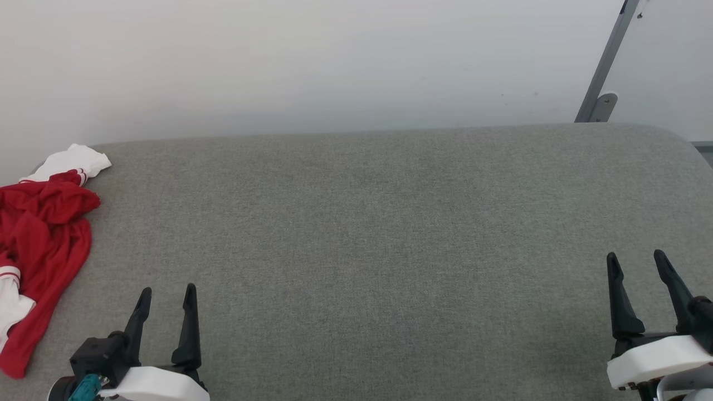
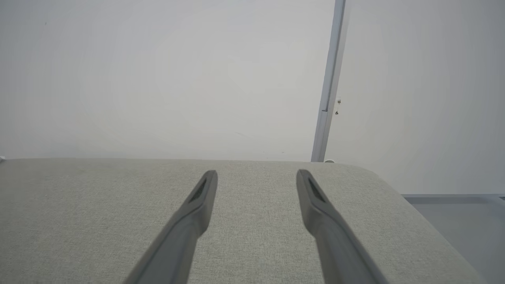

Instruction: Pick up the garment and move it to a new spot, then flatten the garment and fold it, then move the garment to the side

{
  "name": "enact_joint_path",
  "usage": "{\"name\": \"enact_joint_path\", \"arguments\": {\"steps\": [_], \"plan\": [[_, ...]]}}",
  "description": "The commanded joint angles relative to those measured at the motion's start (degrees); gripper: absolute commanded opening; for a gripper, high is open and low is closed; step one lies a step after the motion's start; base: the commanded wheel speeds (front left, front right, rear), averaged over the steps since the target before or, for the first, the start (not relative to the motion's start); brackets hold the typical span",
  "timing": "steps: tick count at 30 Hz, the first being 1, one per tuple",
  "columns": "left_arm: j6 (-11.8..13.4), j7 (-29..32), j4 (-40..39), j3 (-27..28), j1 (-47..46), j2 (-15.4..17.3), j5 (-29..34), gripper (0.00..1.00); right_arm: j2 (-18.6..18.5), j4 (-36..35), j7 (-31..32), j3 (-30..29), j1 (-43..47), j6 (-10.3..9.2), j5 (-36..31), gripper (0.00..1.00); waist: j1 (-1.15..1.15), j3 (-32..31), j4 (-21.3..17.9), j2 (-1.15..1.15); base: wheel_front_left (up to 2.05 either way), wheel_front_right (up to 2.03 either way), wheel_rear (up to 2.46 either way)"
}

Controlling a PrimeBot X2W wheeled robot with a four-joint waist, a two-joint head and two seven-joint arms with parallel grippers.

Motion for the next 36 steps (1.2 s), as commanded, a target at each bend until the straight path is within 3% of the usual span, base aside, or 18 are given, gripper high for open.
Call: {"name": "enact_joint_path", "arguments": {"steps": [1, 36], "plan": [[-0.2, -0.5, 0.1, 0.0, 0.7, 0.0, 1.1, 1.00, 0.0, -0.4, -0.6, -0.1, 0.4, 0.02, -1.0, 1.00, 0.00, 0.0, 0.0, 0.00, 0.00, 0.00, 0.00], [-0.2, -1.0, 1.3, -0.3, 0.8, 0.8, 0.4, 1.00, 2.0, -0.9, -1.0, -2.3, 3.1, 0.01, -5.5, 1.00, 0.00, -0.5, 0.2, 0.00, 0.00, 0.00, 0.00]]}}
